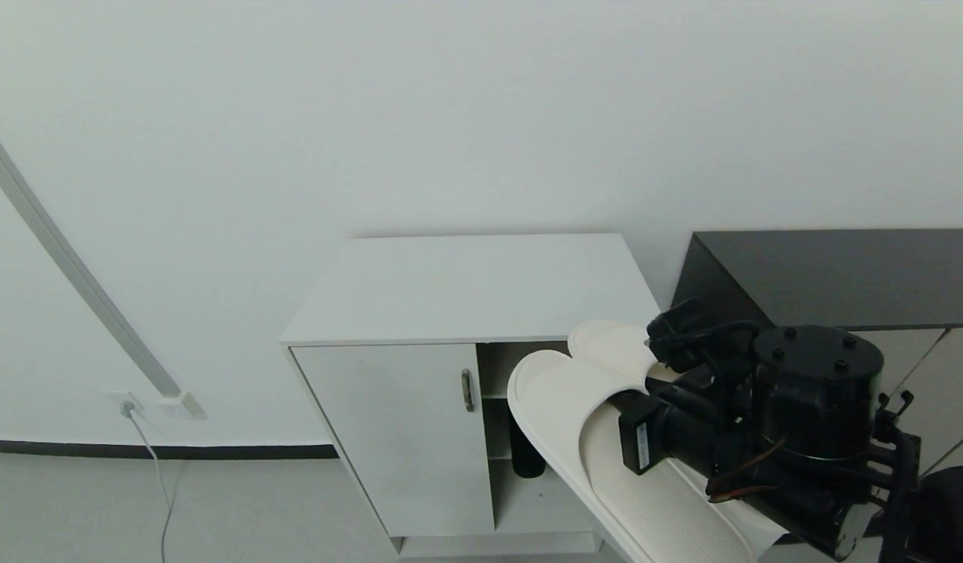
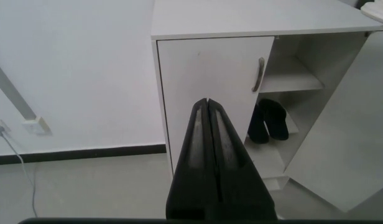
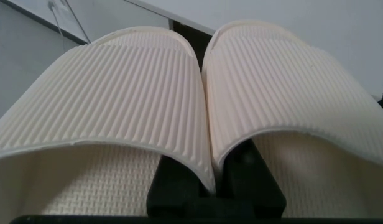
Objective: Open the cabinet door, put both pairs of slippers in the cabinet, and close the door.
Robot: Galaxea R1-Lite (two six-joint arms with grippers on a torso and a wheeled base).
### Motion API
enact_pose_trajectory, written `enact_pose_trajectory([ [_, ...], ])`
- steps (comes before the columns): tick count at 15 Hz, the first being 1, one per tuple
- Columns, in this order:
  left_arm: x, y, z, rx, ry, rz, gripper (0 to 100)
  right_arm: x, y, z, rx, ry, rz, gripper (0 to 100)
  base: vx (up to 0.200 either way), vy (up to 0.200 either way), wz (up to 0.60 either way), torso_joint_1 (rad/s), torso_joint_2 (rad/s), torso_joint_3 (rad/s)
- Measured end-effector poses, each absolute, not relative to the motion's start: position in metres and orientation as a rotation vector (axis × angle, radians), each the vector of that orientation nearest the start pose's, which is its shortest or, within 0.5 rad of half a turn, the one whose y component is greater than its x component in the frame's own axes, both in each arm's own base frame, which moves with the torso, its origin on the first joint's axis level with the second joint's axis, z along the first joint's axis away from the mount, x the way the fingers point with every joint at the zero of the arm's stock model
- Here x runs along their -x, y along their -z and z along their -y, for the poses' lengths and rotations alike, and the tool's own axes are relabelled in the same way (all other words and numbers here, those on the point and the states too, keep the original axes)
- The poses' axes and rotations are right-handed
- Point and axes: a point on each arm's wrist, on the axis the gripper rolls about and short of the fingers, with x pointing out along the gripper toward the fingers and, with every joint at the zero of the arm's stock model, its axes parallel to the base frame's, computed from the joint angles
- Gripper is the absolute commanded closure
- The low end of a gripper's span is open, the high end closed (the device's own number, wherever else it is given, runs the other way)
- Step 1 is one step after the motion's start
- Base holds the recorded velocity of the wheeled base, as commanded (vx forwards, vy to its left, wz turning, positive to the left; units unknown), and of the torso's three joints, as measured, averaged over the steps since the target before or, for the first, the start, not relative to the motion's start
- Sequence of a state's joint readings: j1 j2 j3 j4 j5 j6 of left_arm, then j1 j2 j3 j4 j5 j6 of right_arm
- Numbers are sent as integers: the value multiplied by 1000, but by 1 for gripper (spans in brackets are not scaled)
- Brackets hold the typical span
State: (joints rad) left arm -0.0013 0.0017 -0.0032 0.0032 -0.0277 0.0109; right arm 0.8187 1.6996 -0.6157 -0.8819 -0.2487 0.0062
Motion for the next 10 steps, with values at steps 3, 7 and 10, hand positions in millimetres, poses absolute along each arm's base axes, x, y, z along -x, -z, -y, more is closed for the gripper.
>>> enact_pose_trajectory([
  [3, 23, -76, 1, -11, 29, -1, 100, -199, -156, -207, 103, -574, -184, 100, 0, 0, 0, -113, 237, 142],
  [7, 23, -76, 1, -11, 29, -2, 100, -199, -154, -208, 108, -575, -192, 100, 0, 0, 0, -162, 376, 201],
  [10, 23, -76, 1, -11, 29, -2, 100, -198, -152, -208, 111, -579, -196, 100, 0, 0, 0, -180, 439, 253],
])
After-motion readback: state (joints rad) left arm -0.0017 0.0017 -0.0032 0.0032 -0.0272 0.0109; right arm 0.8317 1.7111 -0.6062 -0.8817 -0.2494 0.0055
